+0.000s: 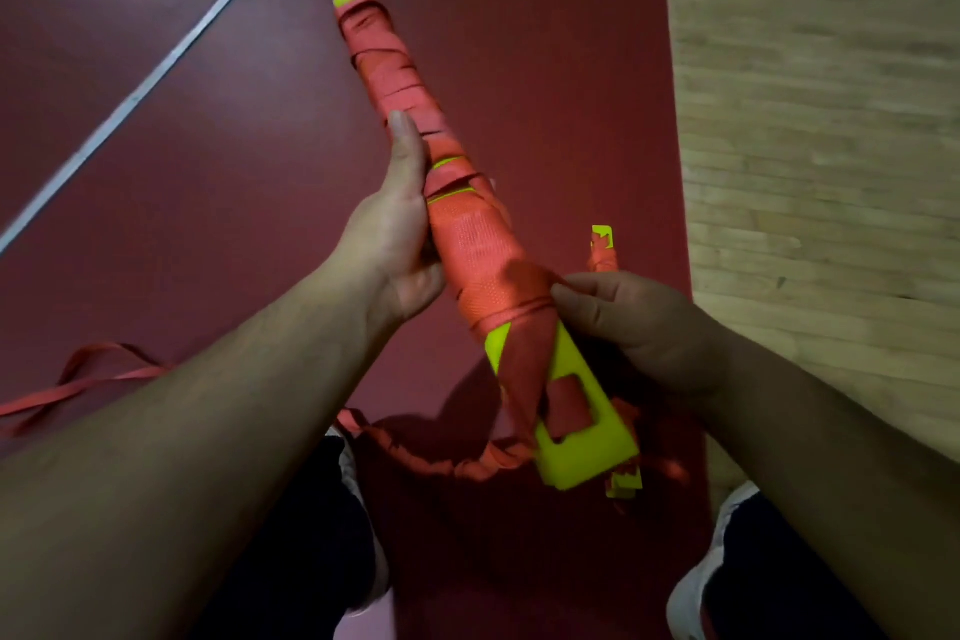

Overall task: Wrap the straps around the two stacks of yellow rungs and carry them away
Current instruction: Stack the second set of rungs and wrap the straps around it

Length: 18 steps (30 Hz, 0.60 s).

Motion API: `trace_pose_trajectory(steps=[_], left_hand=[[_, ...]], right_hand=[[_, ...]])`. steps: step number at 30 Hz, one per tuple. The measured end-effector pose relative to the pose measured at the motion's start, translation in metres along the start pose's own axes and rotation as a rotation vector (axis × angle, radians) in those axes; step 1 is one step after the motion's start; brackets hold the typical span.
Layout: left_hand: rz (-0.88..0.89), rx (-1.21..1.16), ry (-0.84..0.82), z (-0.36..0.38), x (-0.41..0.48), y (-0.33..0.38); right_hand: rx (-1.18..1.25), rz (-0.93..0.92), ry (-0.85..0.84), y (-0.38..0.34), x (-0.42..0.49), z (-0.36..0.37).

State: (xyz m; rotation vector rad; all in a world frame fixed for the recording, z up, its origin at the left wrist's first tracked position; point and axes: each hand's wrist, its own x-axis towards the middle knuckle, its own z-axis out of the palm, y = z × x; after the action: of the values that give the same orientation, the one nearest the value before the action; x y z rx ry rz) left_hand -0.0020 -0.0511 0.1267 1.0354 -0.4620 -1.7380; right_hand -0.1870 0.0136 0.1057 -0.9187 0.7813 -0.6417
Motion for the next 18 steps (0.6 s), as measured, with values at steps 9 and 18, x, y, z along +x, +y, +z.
trace_pose_trajectory(steps=[9, 18], left_hand=[[-0.076, -0.132, 0.142, -0.006, 0.003, 0.004], [-0.022, -0.018, -0.011, -0.009, 0.010, 0.008]], right_hand=[[-0.294, 0.020, 0.101, -0.009, -0.003, 0.005], [-0.428, 0.074, 0.051, 0.008, 0.000, 0.015]])
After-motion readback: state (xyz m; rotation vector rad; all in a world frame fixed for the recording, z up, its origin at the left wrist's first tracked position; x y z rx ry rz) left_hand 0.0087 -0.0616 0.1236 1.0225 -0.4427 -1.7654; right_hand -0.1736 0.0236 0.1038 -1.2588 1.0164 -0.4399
